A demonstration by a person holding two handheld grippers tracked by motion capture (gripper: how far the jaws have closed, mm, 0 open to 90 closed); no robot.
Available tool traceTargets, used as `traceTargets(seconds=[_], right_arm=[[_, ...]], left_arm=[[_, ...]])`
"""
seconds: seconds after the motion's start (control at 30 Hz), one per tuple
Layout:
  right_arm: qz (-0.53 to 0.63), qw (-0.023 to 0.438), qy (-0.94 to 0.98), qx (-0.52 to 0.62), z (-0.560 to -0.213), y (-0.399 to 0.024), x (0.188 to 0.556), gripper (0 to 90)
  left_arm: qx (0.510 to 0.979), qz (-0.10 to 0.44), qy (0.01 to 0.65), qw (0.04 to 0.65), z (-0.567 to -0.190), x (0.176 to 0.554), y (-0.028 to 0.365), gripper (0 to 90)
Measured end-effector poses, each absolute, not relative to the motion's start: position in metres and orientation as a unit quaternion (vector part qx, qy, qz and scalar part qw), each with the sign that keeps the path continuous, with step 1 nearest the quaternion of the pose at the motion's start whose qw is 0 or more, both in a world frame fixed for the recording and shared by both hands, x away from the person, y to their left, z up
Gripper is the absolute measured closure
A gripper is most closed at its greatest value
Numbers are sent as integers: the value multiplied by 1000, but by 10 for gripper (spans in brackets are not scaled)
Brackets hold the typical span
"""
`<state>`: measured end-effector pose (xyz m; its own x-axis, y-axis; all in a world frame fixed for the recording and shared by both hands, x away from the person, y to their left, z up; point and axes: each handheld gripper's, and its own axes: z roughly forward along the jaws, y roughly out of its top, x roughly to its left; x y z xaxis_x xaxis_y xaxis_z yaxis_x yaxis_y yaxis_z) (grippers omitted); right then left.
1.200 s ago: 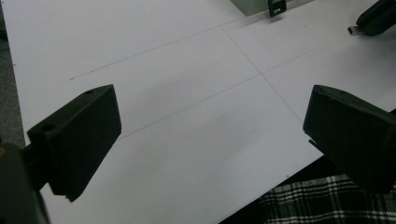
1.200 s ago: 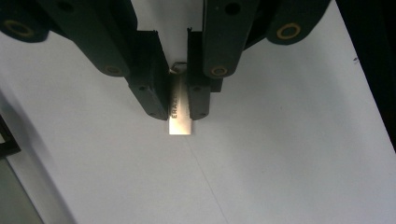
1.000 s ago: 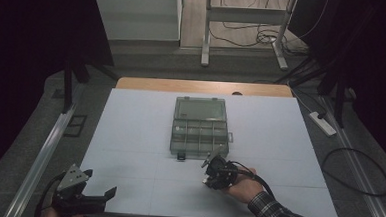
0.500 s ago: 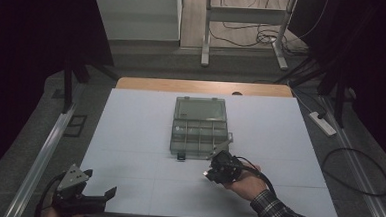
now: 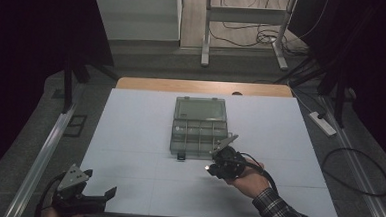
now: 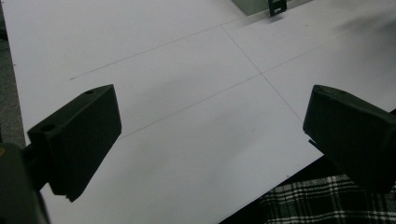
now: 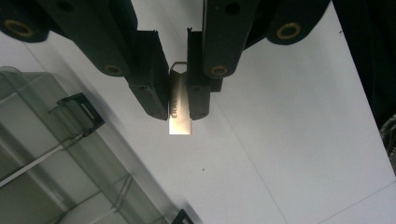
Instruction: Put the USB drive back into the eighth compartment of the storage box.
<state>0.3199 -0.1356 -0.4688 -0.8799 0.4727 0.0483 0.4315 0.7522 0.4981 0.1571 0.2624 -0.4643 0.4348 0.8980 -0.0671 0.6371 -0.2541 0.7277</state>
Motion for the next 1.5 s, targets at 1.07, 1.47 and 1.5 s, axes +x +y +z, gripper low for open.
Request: traceTargets(seconds=[1.07,1.47,1.5], right_arm=[[282,83,912,285,-457,-152,352,787],[288,104,904,298,-456,-157,366,787],[288,105,904,299,-456,-157,367,787]], left_arm=[[769,185,501,352,-465,158,262,46],[770,184,500,351,-465,158,262,48],[771,184,500,350,-464,158,262,49]])
